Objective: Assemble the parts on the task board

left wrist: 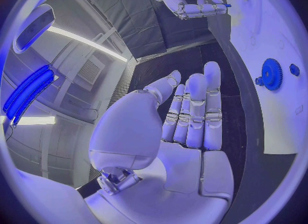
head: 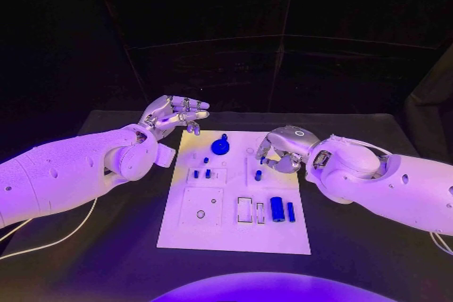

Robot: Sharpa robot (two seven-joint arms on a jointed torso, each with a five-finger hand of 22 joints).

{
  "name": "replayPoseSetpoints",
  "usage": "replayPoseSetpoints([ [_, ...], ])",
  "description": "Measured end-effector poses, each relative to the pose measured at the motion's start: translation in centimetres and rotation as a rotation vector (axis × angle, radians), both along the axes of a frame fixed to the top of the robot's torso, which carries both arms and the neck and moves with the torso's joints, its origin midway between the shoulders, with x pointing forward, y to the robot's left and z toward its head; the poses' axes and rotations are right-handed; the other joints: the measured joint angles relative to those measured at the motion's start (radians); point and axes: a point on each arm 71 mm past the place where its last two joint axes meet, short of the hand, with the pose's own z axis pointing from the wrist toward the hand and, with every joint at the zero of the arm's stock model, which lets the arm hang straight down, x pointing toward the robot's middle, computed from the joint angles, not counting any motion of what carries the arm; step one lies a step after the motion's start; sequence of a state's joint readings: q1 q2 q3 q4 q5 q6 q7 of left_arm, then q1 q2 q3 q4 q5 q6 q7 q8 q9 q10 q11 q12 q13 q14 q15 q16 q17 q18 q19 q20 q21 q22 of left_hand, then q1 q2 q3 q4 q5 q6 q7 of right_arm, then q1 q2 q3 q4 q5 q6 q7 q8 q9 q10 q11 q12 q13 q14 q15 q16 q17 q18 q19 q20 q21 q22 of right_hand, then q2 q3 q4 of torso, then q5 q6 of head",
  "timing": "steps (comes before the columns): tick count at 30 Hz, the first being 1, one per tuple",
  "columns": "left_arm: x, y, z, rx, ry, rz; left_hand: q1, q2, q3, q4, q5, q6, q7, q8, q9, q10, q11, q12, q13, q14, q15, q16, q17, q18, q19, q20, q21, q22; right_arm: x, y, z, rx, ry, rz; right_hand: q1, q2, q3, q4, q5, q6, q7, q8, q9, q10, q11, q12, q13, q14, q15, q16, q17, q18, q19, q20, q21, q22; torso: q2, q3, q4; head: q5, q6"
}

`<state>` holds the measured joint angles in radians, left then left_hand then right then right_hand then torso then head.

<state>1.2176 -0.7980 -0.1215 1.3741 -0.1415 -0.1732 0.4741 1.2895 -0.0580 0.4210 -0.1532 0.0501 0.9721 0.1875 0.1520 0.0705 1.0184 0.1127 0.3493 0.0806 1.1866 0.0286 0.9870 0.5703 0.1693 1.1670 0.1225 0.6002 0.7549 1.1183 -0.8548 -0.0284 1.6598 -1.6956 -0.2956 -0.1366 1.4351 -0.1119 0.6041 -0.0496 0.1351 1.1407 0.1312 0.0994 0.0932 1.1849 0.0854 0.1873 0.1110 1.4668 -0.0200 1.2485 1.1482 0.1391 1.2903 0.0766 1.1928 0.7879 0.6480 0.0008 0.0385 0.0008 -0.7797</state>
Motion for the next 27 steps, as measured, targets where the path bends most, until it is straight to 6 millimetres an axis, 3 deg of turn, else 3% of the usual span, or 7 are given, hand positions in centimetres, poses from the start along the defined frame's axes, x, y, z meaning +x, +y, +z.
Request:
replayPoseSetpoints([
  [12,0.0,-0.6,0.0,-0.004,0.0,-0.01,0.0,0.0,-0.003,-0.003,0.0,-0.004,0.004,0.0,0.0,0.0,0.0,0.0,0.0,0.0,0.0,0.0,-0.001,0.0,-0.003,0.003,0.0,-0.001,-2.1,6.6,0.7,0.103,0.043,0.143,-0.012,-0.001,0.003,-0.004,0.0,-0.004,0.004,0.0,0.0,0.0,0.0,-0.004,0.0,0.0,0.0,0.0,-0.004,0.0,0.0,0.0,0.0,0.0,0.001,-0.0011,0.0003,0.018,-0.007],
  [27,0.0,-1.4,0.0,-0.01,0.0,-0.024,0.0,0.0,-0.006,0.0,0.0,-0.004,0.004,0.0,0.0,-0.004,0.004,0.0,-0.001,-0.004,0.004,0.0,-0.002,0.0,-0.003,0.003,-0.004,-0.002,-3.5,10.3,-3.1,0.101,0.147,0.205,-0.026,-0.003,0.006,-0.006,-0.001,-0.005,0.005,-0.004,0.0,0.0,0.0,-0.001,0.0,0.0,0.0,0.0,-0.005,0.0,0.0,0.0,0.006,0.009,0.001,-0.0012,0.0019,0.054,-0.025],
])
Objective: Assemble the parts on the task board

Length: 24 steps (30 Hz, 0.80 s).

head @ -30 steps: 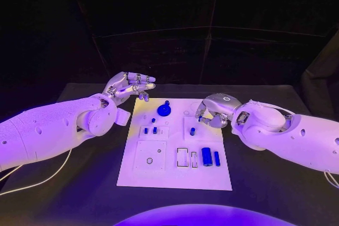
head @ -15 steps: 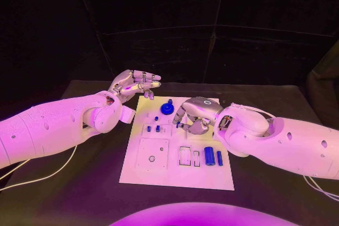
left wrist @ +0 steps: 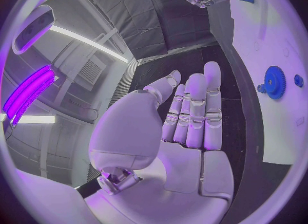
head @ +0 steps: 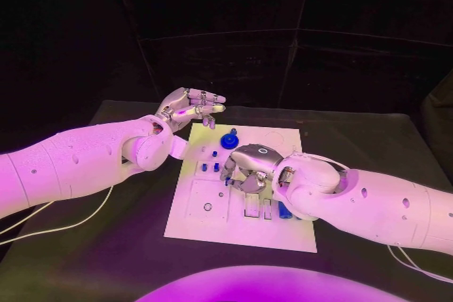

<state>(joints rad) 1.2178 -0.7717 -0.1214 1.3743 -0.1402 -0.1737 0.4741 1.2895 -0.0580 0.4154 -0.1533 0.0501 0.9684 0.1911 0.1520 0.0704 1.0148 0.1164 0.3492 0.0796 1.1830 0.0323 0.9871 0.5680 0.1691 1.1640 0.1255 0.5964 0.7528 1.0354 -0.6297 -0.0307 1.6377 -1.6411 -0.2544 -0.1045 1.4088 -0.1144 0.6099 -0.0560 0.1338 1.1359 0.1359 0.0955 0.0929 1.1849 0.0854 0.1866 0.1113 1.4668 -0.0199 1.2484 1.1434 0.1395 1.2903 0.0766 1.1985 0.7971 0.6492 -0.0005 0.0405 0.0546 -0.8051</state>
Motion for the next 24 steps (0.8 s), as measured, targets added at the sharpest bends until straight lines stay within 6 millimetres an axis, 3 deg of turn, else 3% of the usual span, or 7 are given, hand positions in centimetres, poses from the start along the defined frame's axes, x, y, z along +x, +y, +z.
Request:
replayPoseSetpoints([
  [24,0.1,-0.4,0.0,-0.002,0.0,-0.005,0.0,0.0,0.0,0.0,0.0,-0.004,0.004,0.0,-0.001,-0.004,0.003,0.004,-0.001,0.0,0.0,0.0,-0.004,0.0,0.0,0.0,-0.004,-0.003,-0.4,1.7,-1.9,-0.041,0.014,0.032,-0.007,0.001,0.005,-0.005,-0.001,-0.006,0.006,-0.004,0.0,0.0,0.0,-0.001,-0.002,0.0,0.0,0.0,-0.003,0.0,0.003,0.004,0.012,0.017,0.0,0.0006,-0.0017,0.015,-0.011],
])
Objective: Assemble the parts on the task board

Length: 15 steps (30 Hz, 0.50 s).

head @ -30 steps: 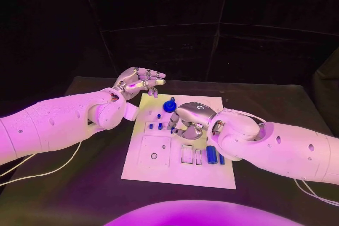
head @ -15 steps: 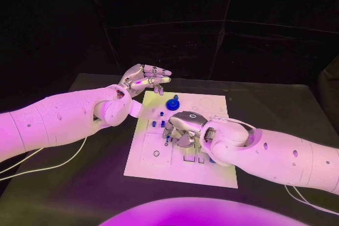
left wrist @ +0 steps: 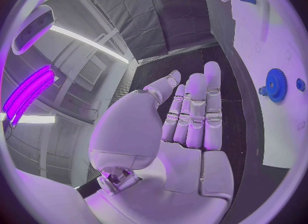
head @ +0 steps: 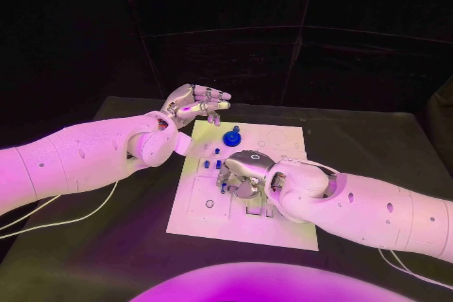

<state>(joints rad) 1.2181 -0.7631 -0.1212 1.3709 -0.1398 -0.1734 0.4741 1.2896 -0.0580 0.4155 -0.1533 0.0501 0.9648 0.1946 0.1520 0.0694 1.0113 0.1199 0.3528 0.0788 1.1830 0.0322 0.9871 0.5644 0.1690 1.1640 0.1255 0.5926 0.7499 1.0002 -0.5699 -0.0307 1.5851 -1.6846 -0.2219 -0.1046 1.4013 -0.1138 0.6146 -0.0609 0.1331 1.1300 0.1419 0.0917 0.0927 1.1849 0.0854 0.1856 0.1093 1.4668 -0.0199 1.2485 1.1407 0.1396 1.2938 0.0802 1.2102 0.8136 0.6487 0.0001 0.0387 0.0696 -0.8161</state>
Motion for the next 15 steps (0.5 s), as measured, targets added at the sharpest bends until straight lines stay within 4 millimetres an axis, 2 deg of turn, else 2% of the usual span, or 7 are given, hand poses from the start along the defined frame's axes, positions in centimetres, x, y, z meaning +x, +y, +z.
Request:
replayPoseSetpoints([
  [15,0.06,0.0,-0.02,0.0,0.0,0.0,0.0,0.0,0.0,0.0,0.0,0.0,0.0,0.0,0.0,0.0,0.0,0.0,0.0,0.0,0.0,0.0,0.0,0.0,0.0,0.0,0.0,-0.001,-0.13,0.43,-0.39,-0.032,-0.015,0.019,0.003,0.003,0.002,-0.002,0.001,0.0,0.0,0.0,0.0,0.0,0.0,-0.006,0.001,0.0,0.0,0.0,0.0,0.0,0.0,0.0,0.0,0.002,0.0,0.0006,-0.0011,0.001,-0.001],
])
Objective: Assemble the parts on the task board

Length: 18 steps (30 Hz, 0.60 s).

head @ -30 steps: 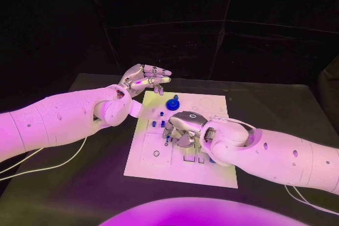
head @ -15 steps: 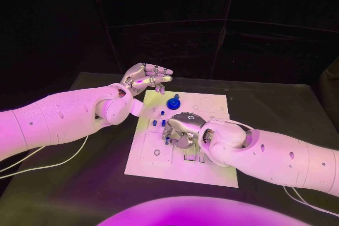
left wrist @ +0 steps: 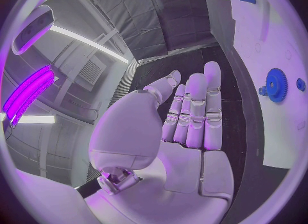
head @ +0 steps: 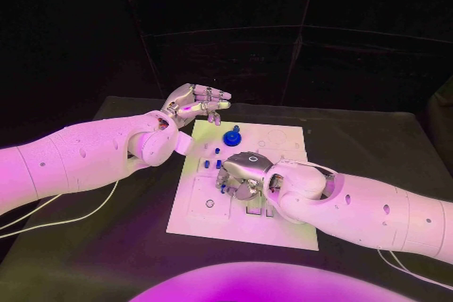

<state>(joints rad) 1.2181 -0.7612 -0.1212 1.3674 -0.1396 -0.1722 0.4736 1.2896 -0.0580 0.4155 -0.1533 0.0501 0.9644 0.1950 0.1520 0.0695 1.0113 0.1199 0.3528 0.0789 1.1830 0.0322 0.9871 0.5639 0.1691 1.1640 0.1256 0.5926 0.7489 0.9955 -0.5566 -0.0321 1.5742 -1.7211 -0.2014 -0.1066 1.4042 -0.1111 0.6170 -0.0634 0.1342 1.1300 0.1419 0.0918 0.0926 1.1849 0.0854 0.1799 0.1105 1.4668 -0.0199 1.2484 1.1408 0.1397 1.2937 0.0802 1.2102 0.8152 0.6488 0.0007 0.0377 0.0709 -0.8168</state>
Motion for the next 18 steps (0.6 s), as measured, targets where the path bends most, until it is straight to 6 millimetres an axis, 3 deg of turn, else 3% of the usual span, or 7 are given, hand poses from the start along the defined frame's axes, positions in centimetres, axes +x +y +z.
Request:
replayPoseSetpoints([
  [10,0.01,0.03,-0.01,0.0,0.001,-0.001,0.0,0.0,0.0,0.0,0.0,-0.003,0.003,0.0,0.0,0.0,0.0,0.0,0.0,0.0,0.0,0.0,-0.001,0.0,0.0,0.0,0.0,0.0,0.01,0.08,-0.16,-0.022,-0.01,0.009,-0.008,0.006,-0.014,-0.014,0.01,0.0,0.0,0.0,0.003,0.0,0.0,0.0,0.0,0.0,0.0,0.0,-0.003,0.0,0.0,0.0,0.005,0.001,0.0,-0.0001,0.0,0.001,0.0],
  [18,0.04,0.08,-0.03,0.001,0.002,-0.001,0.0,0.0,-0.003,0.003,0.0,-0.003,0.003,0.0,0.0,-0.004,0.004,0.0,-0.001,0.0,0.0,0.0,-0.001,0.0,0.0,0.0,0.0,-0.001,-0.18,0.21,-0.23,-0.03,-0.011,0.02,-0.028,-0.004,-0.032,-0.021,0.018,-0.004,0.004,-0.006,0.002,0.0,-0.007,0.0,0.0,0.0,0.0,0.0,-0.004,0.0,0.0,0.0,0.006,0.002,0.0,-0.0001,0.0,0.001,-0.001],
])
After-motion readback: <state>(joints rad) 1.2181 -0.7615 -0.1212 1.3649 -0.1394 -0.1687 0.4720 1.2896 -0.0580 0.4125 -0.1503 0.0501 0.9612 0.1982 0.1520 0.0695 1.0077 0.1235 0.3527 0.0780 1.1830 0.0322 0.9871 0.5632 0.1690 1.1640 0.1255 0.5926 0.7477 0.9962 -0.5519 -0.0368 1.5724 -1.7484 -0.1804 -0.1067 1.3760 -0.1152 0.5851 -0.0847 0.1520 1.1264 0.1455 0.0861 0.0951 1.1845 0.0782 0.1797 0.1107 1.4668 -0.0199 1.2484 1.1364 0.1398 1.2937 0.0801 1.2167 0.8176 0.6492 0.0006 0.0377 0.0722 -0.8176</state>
